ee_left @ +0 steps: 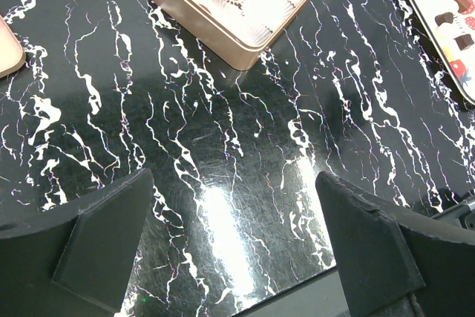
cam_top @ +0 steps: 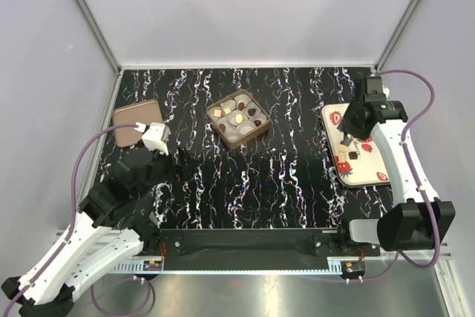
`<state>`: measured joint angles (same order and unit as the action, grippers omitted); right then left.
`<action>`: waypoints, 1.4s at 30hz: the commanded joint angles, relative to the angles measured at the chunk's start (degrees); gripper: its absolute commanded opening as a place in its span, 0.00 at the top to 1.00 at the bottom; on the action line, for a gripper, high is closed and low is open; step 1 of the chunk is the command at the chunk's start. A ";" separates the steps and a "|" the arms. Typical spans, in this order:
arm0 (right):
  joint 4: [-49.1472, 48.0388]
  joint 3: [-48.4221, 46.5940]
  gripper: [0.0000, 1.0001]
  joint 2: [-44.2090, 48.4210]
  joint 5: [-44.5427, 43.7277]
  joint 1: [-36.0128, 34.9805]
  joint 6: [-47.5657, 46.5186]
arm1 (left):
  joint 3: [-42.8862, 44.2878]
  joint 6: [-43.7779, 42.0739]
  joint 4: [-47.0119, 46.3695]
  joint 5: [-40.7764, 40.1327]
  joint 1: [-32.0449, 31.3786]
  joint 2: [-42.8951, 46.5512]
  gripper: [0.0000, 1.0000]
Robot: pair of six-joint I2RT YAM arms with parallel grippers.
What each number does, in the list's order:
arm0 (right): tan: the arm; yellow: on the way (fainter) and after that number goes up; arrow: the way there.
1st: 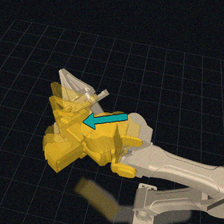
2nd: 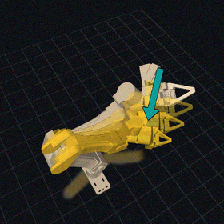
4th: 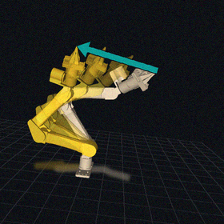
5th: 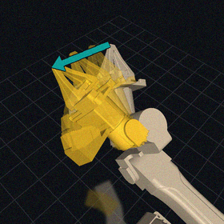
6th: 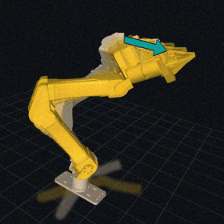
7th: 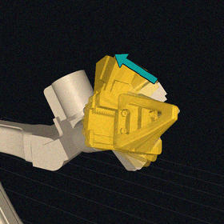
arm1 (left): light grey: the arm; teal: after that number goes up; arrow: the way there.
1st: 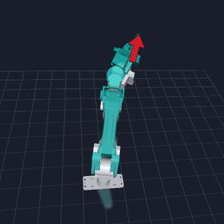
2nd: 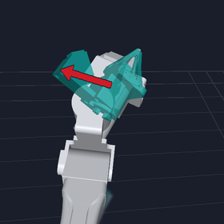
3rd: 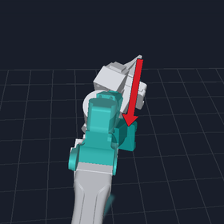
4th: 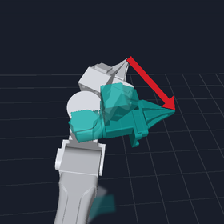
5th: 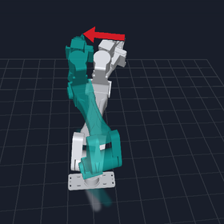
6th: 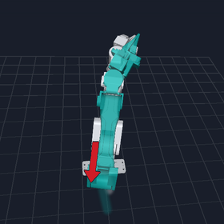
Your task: Pack the chocolate
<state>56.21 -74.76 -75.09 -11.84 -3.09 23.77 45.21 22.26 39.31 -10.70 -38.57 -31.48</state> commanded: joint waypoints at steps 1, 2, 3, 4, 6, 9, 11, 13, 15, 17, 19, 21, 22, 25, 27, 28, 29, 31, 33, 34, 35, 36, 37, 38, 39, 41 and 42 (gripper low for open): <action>-3.46 2.24 0.54 0.21 0.76 5.72 0.22 | -0.39 -0.64 -2.57 0.68 0.07 0.37 0.01; -3.73 2.86 0.54 0.12 1.28 7.03 0.92 | -0.39 -0.64 -2.57 0.85 0.07 0.20 0.01; -3.91 3.74 0.54 -0.06 1.90 9.57 1.19 | -0.47 -0.64 -2.57 0.86 0.07 0.28 0.01; -4.43 4.09 0.54 -0.14 0.69 10.38 1.54 | -0.47 -0.64 -2.66 0.94 0.07 0.20 0.01; -4.35 4.36 0.54 -0.41 -1.78 11.96 2.42 | -0.48 -0.64 -2.84 1.29 0.07 0.20 0.01; -3.47 4.10 0.53 -1.46 -6.61 13.11 3.30 | -0.65 -0.82 -3.19 2.08 -0.02 -0.24 0.01; -3.91 4.62 0.52 -1.46 -8.11 13.90 3.30 | -0.65 -0.90 -3.10 2.35 -0.02 -1.12 0.01; -6.62 6.11 0.52 -0.94 -5.76 16.09 1.99 | -0.56 -0.99 -3.10 2.61 -0.02 -1.65 0.01; -8.30 6.99 0.51 -1.11 -3.38 17.85 0.93 | -0.47 -0.99 -3.01 2.70 -0.02 -2.53 0.01; -8.83 7.00 0.50 -2.25 -2.14 20.30 -0.30 | -0.47 -0.90 -2.84 2.44 -0.02 -2.62 0.01; -9.96 7.35 0.49 -2.78 0.40 21.98 -1.09 | -0.47 -0.73 -2.75 2.00 -0.02 -2.62 0.01; -11.20 8.48 0.48 -2.70 3.65 24.09 -1.36 | -0.48 -0.64 -2.66 1.47 -0.02 -2.53 0.01; -12.60 8.93 0.47 -2.69 5.84 24.45 -1.53 | -0.47 -0.64 -2.57 1.30 -0.02 -2.44 0.01; -14.02 9.90 0.45 -3.13 7.70 24.89 -1.71 | -0.56 -0.55 -2.66 0.94 -0.02 -2.62 0.01; -14.54 10.34 0.45 -3.83 7.62 25.15 -1.80 | -0.47 -0.55 -2.57 0.86 -0.02 -2.70 0.01; -14.72 10.60 0.45 -4.01 7.62 25.24 -1.80 | -0.47 -0.55 -2.57 0.86 -0.02 -2.70 0.01; -14.98 10.78 0.45 -4.19 7.62 25.33 -1.88 | -0.56 -0.55 -2.48 0.86 -0.02 -2.88 0.01; -15.33 11.39 0.45 -4.54 7.53 25.68 -1.80 | -0.47 -0.55 -2.48 0.86 -0.02 -2.79 0.01; -15.51 11.92 0.45 -4.63 6.66 25.77 -1.71 | -0.47 -0.55 -2.48 0.86 -0.02 -2.79 0.01; -15.51 12.09 0.45 -4.71 6.56 25.86 -1.88 | -0.47 -0.55 -2.48 0.86 -0.02 -2.71 0.01; -15.60 12.36 0.45 -4.63 6.48 25.94 -1.97 | -0.47 -0.55 -2.48 0.86 -0.02 -2.79 0.01; -15.60 12.53 0.46 -4.80 5.95 25.94 -1.89 | -0.47 -0.55 -2.48 0.86 -0.02 -2.71 0.01; -15.51 12.54 0.46 -4.80 5.69 26.03 -2.06 | -0.56 -0.55 -2.48 0.86 -0.02 -2.62 0.01; -15.60 12.62 0.46 -4.80 5.68 26.03 -2.15 | -0.48 -0.55 -2.48 0.86 -0.02 -2.62 0.01; -15.77 12.71 0.46 -4.89 5.77 26.12 -2.15 | -0.47 -0.55 -2.48 0.86 -0.02 -2.62 0.01; -16.13 12.89 0.46 -5.24 6.29 26.12 -2.24 | -0.47 -0.55 -2.48 0.86 -0.02 -2.44 0.01; -16.48 13.06 0.47 -5.42 6.99 26.21 -2.15 | -0.47 -0.55 -2.48 0.77 -0.02 -2.35 0.01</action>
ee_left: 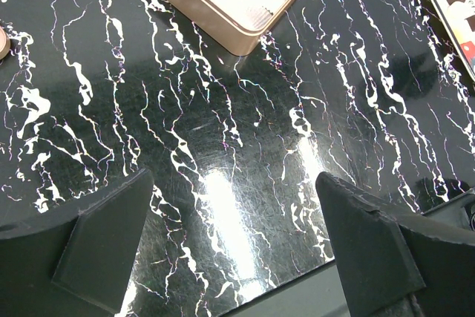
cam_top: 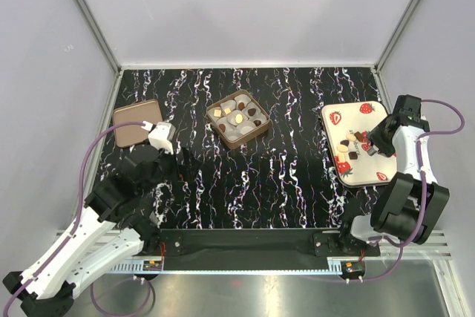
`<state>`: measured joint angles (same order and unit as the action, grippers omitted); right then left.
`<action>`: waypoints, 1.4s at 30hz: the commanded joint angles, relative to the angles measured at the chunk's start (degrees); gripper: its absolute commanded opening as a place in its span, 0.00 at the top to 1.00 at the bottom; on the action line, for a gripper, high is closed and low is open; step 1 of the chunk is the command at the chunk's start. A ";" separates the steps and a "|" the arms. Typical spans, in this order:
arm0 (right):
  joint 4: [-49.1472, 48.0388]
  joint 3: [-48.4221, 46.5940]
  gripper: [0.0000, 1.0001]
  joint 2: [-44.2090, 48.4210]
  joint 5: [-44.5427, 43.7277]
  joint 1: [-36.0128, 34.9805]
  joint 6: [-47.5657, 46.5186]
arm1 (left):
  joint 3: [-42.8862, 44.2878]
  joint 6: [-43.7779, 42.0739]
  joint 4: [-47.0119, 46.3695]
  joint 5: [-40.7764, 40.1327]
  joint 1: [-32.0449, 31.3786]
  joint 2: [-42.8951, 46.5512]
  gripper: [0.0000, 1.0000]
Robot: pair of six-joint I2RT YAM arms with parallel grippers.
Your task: Pack the chocolate
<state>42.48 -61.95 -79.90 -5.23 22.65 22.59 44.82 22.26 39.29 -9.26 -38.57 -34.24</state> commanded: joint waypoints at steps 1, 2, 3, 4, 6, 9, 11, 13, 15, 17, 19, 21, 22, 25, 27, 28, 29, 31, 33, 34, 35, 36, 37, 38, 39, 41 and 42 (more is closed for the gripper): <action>-3.01 0.43 0.48 -0.70 0.49 0.46 -1.06 | -0.08 -0.55 -2.55 -0.68 -0.10 0.49 0.01; -3.10 0.52 0.48 -0.87 0.58 0.55 -0.97 | -0.08 -0.55 -2.46 -0.68 -0.02 0.58 0.01; -3.28 0.52 0.49 -1.22 0.75 0.46 -1.06 | -0.08 -0.55 -2.46 -0.76 -0.02 0.49 0.01; -3.19 0.52 0.51 -1.31 0.67 0.46 -1.23 | -0.08 -0.55 -2.46 -0.76 -0.02 0.49 0.01; -3.37 0.26 0.54 -1.58 0.66 0.46 -1.32 | -0.08 -0.55 -2.37 -0.76 -0.02 0.58 0.01; -3.37 -0.36 0.59 -1.32 0.66 0.46 -1.67 | -0.08 -0.55 -2.46 -0.68 -0.11 0.75 0.01; -2.84 -1.15 0.63 -0.96 0.66 0.46 -1.41 | -0.17 -0.55 -2.55 -0.59 -0.02 0.93 0.01; -2.66 -1.33 0.64 0.09 2.06 0.37 -1.58 | -0.17 -0.55 -2.64 -0.50 -0.02 0.93 0.01; -2.32 -1.85 0.65 1.75 3.47 0.37 -1.85 | -0.08 -0.55 -2.64 -0.32 -0.02 1.02 0.01; -1.96 -2.64 0.66 2.81 5.05 -0.24 -1.76 | -0.08 -0.55 -2.55 -0.32 -0.10 1.02 0.01; -1.52 -3.52 0.66 4.39 5.06 -2.42 -1.76 | -0.08 -0.55 -2.55 -0.32 -0.02 1.19 0.01; -0.12 -5.54 0.66 5.28 5.06 -4.80 -1.41 | -0.08 -0.47 -2.55 -0.59 -0.02 1.37 0.01; 0.41 -6.33 0.66 5.45 5.06 -7.95 -1.32 | -0.08 -0.46 -2.46 -0.67 -0.10 1.45 0.01; 1.90 -9.58 0.66 5.63 4.09 -14.37 0.17 | -0.17 -0.46 -2.55 -1.03 -0.02 1.81 0.01; 1.21 -11.25 0.67 4.84 5.06 -21.31 1.83 | -0.08 -0.38 -2.46 -1.20 -0.02 1.98 0.01; 1.20 -11.78 0.67 4.32 5.06 -24.47 2.28 | 0.01 -0.46 -2.37 -1.20 -0.02 2.07 0.01; 1.20 -13.09 0.67 3.18 4.62 -28.94 2.89 | -0.08 -0.38 -2.46 -1.29 -0.10 2.16 0.01; 0.94 -15.11 0.67 1.68 4.01 -33.88 4.39 | -0.08 -0.38 -2.37 -1.38 -0.02 2.42 0.01; 0.59 -16.53 0.67 -1.13 2.95 -40.48 5.36 | -0.08 -0.46 -2.46 -1.38 -0.02 2.33 0.01; 0.59 -17.49 0.67 -2.18 2.60 -42.41 5.45 | -0.08 -0.46 -2.46 -1.29 -0.10 2.42 0.01; 0.67 -19.15 0.67 -4.37 1.64 -44.69 5.62 | -0.08 -0.46 -2.46 -1.20 -0.11 2.34 0.01; 0.59 -20.04 0.67 -5.52 1.20 -48.37 5.62 | -0.08 -0.46 -2.46 -1.20 -0.11 2.16 0.01; 0.59 -21.88 0.68 -6.84 0.93 -50.15 5.62 | -0.08 -0.46 -2.46 -1.20 -0.11 2.25 0.01; 0.76 -22.85 0.68 -9.11 0.93 -51.56 5.54 | -0.08 -0.46 -2.46 -1.20 -0.11 2.16 0.01; 0.94 -23.82 0.68 -10.18 0.67 -54.44 5.62 | 0.01 -0.46 -2.37 -1.12 -0.11 2.25 0.01; 1.37 -26.19 0.68 -13.25 0.23 -56.57 5.62 | -0.08 -0.46 -2.46 -1.29 -0.02 2.42 0.01; 1.64 -26.81 0.68 -14.14 0.05 -58.41 5.71 | -0.08 -0.46 -2.37 -1.29 -0.10 2.42 0.01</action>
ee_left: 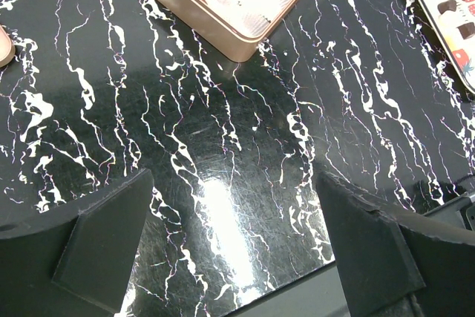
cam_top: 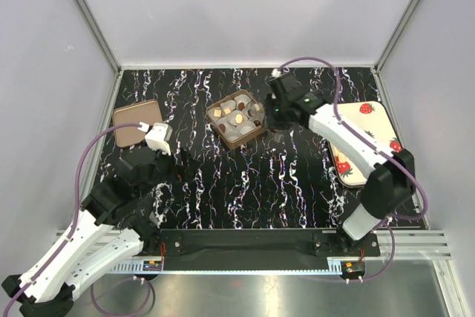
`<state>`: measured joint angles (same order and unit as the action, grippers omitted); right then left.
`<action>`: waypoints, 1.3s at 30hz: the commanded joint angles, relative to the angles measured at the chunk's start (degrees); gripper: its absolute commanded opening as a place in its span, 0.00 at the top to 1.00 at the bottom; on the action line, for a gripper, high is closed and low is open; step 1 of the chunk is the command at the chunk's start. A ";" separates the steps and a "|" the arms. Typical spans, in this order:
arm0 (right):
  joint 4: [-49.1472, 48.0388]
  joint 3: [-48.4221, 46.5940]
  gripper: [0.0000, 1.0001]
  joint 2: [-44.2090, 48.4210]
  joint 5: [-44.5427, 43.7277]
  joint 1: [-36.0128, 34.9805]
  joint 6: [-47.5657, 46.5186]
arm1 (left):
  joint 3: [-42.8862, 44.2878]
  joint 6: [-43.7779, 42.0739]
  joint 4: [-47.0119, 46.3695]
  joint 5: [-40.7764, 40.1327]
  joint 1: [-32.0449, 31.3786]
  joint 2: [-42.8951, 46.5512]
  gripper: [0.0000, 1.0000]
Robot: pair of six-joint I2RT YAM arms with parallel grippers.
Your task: Pack the chocolate
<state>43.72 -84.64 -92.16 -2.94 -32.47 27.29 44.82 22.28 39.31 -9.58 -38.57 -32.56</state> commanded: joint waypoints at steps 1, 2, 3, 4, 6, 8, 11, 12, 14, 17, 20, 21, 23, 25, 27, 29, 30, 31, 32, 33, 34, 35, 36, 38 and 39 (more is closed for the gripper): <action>0.57 -4.91 0.68 -2.67 -2.33 -4.17 1.01 | -0.08 -0.49 -2.40 -1.05 -0.11 0.83 0.01; 0.31 -5.01 0.68 -3.98 -1.99 -5.05 1.27 | -0.08 -0.49 -2.48 -0.96 -0.02 0.83 0.01; 0.13 -5.18 0.68 -4.69 -1.72 -5.67 1.28 | -0.17 -0.49 -2.48 -0.96 -0.02 0.83 0.01; 0.31 -5.53 0.68 -5.74 -1.54 -6.89 1.45 | -0.17 -0.49 -2.48 -0.96 -0.02 0.83 0.01; 0.83 -5.80 0.68 -6.71 -1.89 -7.87 1.28 | -0.08 -0.57 -2.48 -0.88 -0.02 0.65 0.01; 1.45 -5.62 0.68 -7.50 -3.03 -9.01 1.45 | -0.17 -0.57 -2.48 -0.79 -0.11 0.48 0.01; 1.71 -4.83 0.68 -7.42 -3.48 -9.45 1.36 | 0.01 -0.66 -2.48 -0.61 -0.02 0.30 0.01; 1.71 -4.66 0.67 -7.42 -3.65 -9.37 1.28 | 0.01 -0.66 -2.66 -0.52 -0.10 0.30 0.01; 1.98 -4.31 0.67 -7.16 -3.83 -9.46 1.28 | 0.01 -0.66 -2.57 -0.52 -0.11 0.13 0.01; 2.42 -3.78 0.67 -6.63 -4.18 -9.45 1.19 | 0.00 -0.66 -2.57 -0.52 -0.02 0.04 0.01; 2.59 -3.51 0.64 -6.63 -4.88 -9.45 1.01 | 0.01 -0.66 -2.48 -0.61 -0.11 -0.05 0.01; 2.59 -3.43 0.63 -6.63 -5.06 -9.46 0.93 | -0.08 -0.58 -2.48 -0.61 -0.02 -0.05 0.01; 2.42 -3.34 0.62 -7.07 -4.97 -9.37 0.75 | -0.08 -0.57 -2.57 -0.61 -0.02 -0.05 0.01; 2.42 -3.34 0.60 -7.24 -4.80 -9.37 0.84 | -0.08 -0.57 -2.48 -0.70 -0.02 -0.05 0.01; 2.33 -3.43 0.58 -7.24 -4.79 -9.45 1.10 | -0.17 -0.57 -2.48 -0.70 -0.11 -0.05 0.01; 2.50 -3.78 0.57 -7.16 -5.06 -9.46 1.19 | -0.08 -0.57 -2.48 -0.79 -0.11 -0.05 0.01; 2.59 -4.04 0.56 -7.16 -5.23 -9.46 1.19 | 0.01 -0.57 -2.40 -0.79 -0.11 0.04 0.01; 2.85 -4.48 0.55 -7.07 -5.32 -9.37 1.19 | -0.08 -0.57 -2.40 -0.79 -0.11 -0.05 0.01; 2.94 -4.65 0.55 -6.98 -5.50 -9.45 1.01 | -0.08 -0.57 -2.48 -0.79 -0.02 -0.05 0.01; 3.21 -5.09 0.55 -7.07 -5.58 -9.46 1.01 | -0.08 -0.57 -2.48 -0.79 -0.10 -0.05 0.01; 3.56 -5.44 0.55 -6.89 -5.93 -9.46 0.93 | 0.01 -0.57 -2.31 -0.79 -0.11 -0.05 0.01; 3.73 -5.53 0.54 -6.81 -6.11 -9.37 0.92 | 0.01 -0.57 -2.48 -0.79 -0.11 0.04 0.01; 3.91 -5.97 0.54 -6.63 -6.20 -9.45 0.92 | 0.01 -0.57 -2.40 -0.79 -0.11 0.04 0.01; 4.52 -6.50 0.54 -6.10 -6.73 -9.37 0.57 | -0.08 -0.57 -2.40 -0.79 -0.10 0.21 0.01; 5.31 -7.11 0.54 -6.01 -7.08 -9.37 0.57 | -0.08 -0.57 -2.40 -0.79 -0.11 0.21 0.01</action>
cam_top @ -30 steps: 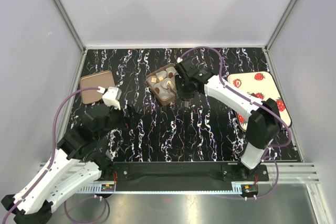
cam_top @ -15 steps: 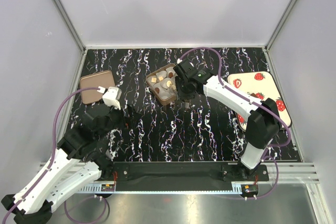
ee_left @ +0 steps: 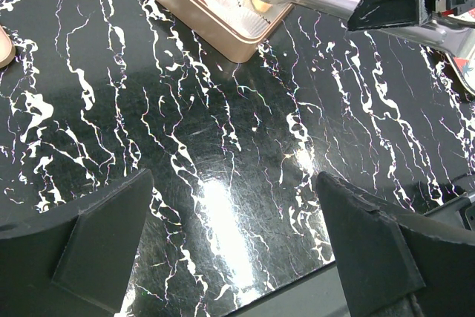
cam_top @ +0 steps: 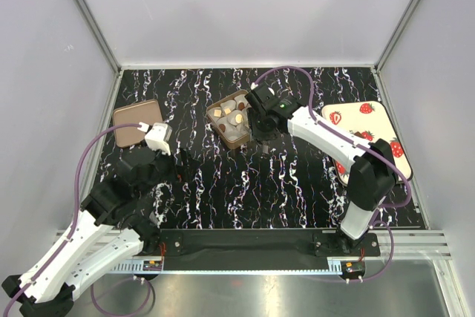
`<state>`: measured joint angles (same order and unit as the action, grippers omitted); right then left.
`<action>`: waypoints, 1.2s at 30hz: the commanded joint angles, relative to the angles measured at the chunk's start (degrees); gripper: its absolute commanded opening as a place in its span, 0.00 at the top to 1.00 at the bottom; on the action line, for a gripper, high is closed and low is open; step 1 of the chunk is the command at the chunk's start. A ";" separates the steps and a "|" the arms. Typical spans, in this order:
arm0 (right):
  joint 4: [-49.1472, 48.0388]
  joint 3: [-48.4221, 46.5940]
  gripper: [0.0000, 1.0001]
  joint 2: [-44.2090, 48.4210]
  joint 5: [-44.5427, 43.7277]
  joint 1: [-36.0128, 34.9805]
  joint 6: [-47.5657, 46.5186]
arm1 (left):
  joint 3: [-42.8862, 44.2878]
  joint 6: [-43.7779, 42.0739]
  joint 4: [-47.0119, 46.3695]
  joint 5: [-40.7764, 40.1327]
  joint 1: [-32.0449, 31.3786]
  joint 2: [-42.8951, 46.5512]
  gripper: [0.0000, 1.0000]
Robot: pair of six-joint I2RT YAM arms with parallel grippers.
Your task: Pack the chocolate
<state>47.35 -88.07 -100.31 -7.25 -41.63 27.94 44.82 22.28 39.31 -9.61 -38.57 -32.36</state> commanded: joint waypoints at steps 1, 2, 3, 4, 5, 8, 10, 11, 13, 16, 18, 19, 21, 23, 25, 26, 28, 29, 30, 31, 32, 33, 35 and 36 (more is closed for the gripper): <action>1.95 -3.86 0.54 2.66 -3.12 -0.21 -0.43 | -0.08 -0.57 -2.48 -0.76 -0.02 0.02 0.01; 2.48 -4.30 0.54 3.10 -3.47 -0.21 -0.52 | 0.01 -0.57 -2.40 -0.76 -0.10 0.02 0.01; 2.92 -4.91 0.54 3.45 -3.91 -0.21 -0.61 | 0.01 -0.57 -2.48 -0.76 -0.11 0.02 0.01; 3.88 -5.09 0.54 4.59 -5.05 -0.21 -0.96 | 0.01 -0.57 -2.40 -0.76 -0.11 0.02 0.01; 4.50 -5.44 0.54 5.21 -5.67 -0.30 -1.05 | 0.01 -0.57 -2.40 -0.68 -0.02 0.10 0.01; 7.57 -5.97 0.54 7.93 -10.14 -0.30 -0.88 | 0.01 -0.57 -2.40 -0.68 -0.11 0.19 0.01; 9.68 -4.83 0.53 10.30 -13.05 0.84 -0.61 | 0.01 -0.57 -2.48 -0.68 -0.11 0.28 0.01; 10.30 -3.96 0.53 11.18 -13.49 1.80 -0.35 | 0.01 -0.57 -2.40 -0.68 -0.02 0.37 0.01; 11.71 -0.53 0.53 14.26 -12.97 6.45 0.00 | 0.01 -0.57 -2.40 -0.59 -0.11 0.45 0.01; 11.36 5.44 0.53 20.49 -11.30 13.99 -0.52 | 0.01 -0.57 -2.48 -0.50 -0.11 0.63 0.01; 11.53 8.86 0.53 24.87 -11.56 17.79 -1.05 | -0.08 -0.57 -2.48 -0.24 -0.11 0.72 0.01; 11.45 9.84 0.53 26.03 -11.30 22.42 -2.09 | -0.08 -0.57 -2.57 -0.15 -0.11 0.81 0.01; 10.14 12.82 0.53 28.49 -8.60 27.62 -3.68 | -0.08 -0.66 -2.66 0.11 -0.11 0.81 0.01; 9.25 14.50 0.53 29.12 -6.48 33.85 -5.53 | -0.08 -0.66 -2.66 0.20 -0.11 0.72 0.01; 8.29 16.61 0.53 29.38 -4.36 36.60 -6.23 | -0.08 -0.66 -2.57 0.29 -0.11 0.63 0.01; 8.02 17.84 0.53 29.38 -3.75 38.97 -6.32 | -0.08 -0.66 -2.57 0.20 -0.11 0.63 0.01; 7.05 18.72 0.52 29.03 -2.51 41.26 -6.15 | -0.08 -0.66 -2.57 0.11 -0.11 0.72 0.01; 6.53 19.16 0.52 28.86 -1.99 42.84 -6.23 | -0.08 -0.58 -2.57 0.11 -0.11 0.72 0.01; 5.48 20.04 0.52 28.42 -0.50 45.03 -6.32 | -0.08 -0.57 -2.57 0.11 -0.11 0.72 0.01; 5.03 20.39 0.52 28.07 0.29 46.01 -6.50 | -0.08 -0.57 -2.57 0.11 -0.11 0.72 0.01; 4.59 21.18 0.52 27.89 1.00 46.89 -6.41 | -0.08 -0.66 -2.48 0.11 -0.11 0.63 0.01; 3.81 21.62 0.52 27.46 2.14 48.12 -6.15 | -0.08 -0.66 -2.57 0.20 -0.11 0.54 0.01; 2.66 22.94 0.51 27.10 3.28 48.66 -6.06 | -0.08 -0.66 -2.57 0.29 -0.11 0.46 0.01; 1.70 23.38 0.51 26.84 4.07 48.83 -5.71 | -0.08 -0.66 -2.57 0.29 -0.11 0.37 0.01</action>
<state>53.69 -65.71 -73.21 -7.35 6.68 22.72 44.82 22.26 39.31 -9.50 -38.57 -32.23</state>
